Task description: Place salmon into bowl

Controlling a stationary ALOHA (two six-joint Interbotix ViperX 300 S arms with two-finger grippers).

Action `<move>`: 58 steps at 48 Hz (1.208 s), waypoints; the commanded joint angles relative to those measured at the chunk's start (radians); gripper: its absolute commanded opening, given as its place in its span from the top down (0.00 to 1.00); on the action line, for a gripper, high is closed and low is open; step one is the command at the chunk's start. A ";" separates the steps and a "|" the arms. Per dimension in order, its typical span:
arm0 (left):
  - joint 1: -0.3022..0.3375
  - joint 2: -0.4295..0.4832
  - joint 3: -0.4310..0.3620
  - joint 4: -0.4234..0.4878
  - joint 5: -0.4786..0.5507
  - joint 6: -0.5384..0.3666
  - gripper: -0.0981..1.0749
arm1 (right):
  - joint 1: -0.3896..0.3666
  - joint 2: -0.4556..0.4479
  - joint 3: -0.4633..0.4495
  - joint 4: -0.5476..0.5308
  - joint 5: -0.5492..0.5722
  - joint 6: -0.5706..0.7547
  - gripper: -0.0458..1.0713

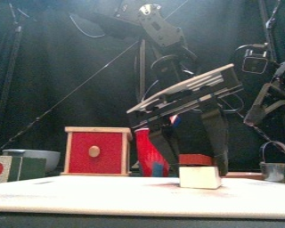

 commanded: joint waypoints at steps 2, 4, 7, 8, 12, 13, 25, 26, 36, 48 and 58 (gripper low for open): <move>0.003 -0.054 0.006 0.008 0.028 0.003 0.42 | 0.000 0.000 -0.008 0.003 -0.005 -0.002 0.93; 0.003 -0.083 0.023 0.012 0.051 0.006 0.42 | 0.000 -0.002 -0.008 0.003 -0.003 -0.002 0.93; 0.003 -0.144 0.060 0.018 0.094 0.009 0.42 | 0.000 -0.002 -0.008 0.005 -0.005 -0.002 0.93; 0.003 -0.173 0.080 0.020 0.110 0.009 0.42 | 0.000 -0.002 -0.008 0.005 -0.003 -0.002 0.93; -0.006 -0.281 0.147 0.020 0.146 0.005 0.42 | 0.000 -0.002 -0.006 0.005 -0.003 -0.002 0.93; -0.006 -0.302 0.161 0.020 0.150 0.006 0.42 | 0.000 -0.002 -0.006 0.005 -0.005 -0.002 0.93; -0.002 -0.597 0.397 0.038 0.178 -0.025 0.42 | 0.000 -0.002 -0.006 0.006 -0.005 -0.002 0.93; -0.002 -0.624 0.423 0.044 0.178 -0.026 0.42 | -0.002 -0.002 -0.006 0.006 -0.005 -0.002 0.93; 0.066 -0.854 0.641 0.087 0.169 -0.061 0.42 | -0.002 0.000 -0.006 0.003 -0.003 -0.002 0.93; 0.161 -1.146 0.890 0.196 0.112 -0.133 0.42 | -0.003 0.000 -0.021 0.006 -0.002 0.000 0.93; 0.402 -1.275 1.143 0.258 -0.037 -0.114 0.42 | -0.034 0.000 -0.035 0.002 -0.002 -0.002 0.93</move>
